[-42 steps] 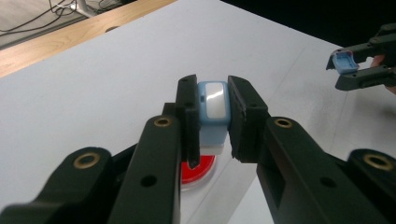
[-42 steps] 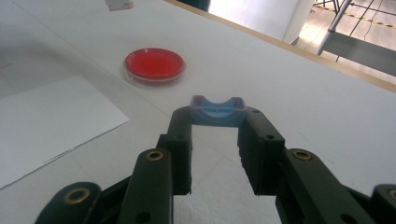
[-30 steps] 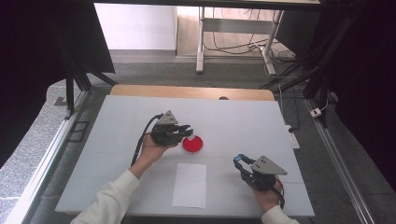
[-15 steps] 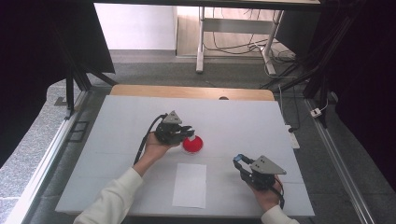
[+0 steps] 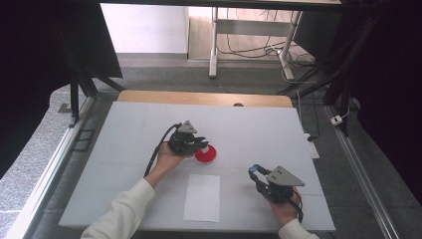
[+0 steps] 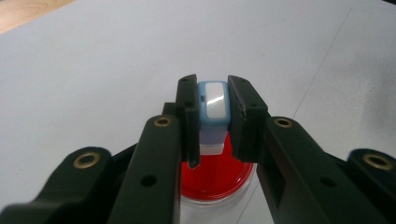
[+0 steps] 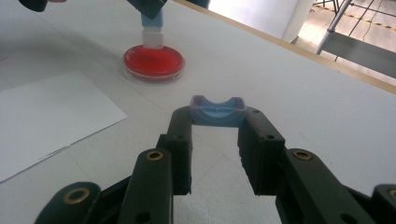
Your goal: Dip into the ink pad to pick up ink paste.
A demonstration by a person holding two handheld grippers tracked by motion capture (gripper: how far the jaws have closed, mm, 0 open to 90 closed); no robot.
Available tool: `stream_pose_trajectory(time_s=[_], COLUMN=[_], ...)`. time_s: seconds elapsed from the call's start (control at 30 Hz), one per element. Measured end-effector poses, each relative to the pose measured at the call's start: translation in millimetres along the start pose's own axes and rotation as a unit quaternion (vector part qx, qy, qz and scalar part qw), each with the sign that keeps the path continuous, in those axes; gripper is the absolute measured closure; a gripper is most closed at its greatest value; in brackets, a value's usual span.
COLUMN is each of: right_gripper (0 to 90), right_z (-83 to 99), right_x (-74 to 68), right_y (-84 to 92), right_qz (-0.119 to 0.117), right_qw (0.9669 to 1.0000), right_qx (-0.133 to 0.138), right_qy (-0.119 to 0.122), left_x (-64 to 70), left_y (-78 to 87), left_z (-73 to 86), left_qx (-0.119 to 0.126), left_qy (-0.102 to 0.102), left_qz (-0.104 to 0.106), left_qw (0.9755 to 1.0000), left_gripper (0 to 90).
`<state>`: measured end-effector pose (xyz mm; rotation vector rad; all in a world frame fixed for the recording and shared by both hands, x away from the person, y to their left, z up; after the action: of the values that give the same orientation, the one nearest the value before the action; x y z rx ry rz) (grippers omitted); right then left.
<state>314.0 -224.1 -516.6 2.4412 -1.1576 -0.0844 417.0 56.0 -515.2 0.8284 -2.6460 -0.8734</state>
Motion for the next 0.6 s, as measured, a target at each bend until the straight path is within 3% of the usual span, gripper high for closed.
stream_pose_trajectory(time_s=[0.6], right_gripper=[65.6], right_z=[-0.2], right_x=[0.7], right_y=[0.6], right_qz=[0.001], right_qw=[1.0], right_qx=[0.001], right_qy=[0.002], left_x=[1.6], left_y=[-10.2], left_z=[5.3], left_qx=[-0.017], left_qy=[-0.006], left_qz=[-0.002], left_qw=[0.9998], left_gripper=[75.4])
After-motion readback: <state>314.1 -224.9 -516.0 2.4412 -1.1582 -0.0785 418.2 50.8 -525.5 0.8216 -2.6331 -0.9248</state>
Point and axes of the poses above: each handheld gripper's, and its own axes: y roughly backward along the jaws, z roughly out of its underside, x roughly to its right, the point moved 4 cm from there along -y, roughly forward along the jaws, and after that the axes turned 4 degrees about -y, right-handed, at the moved point
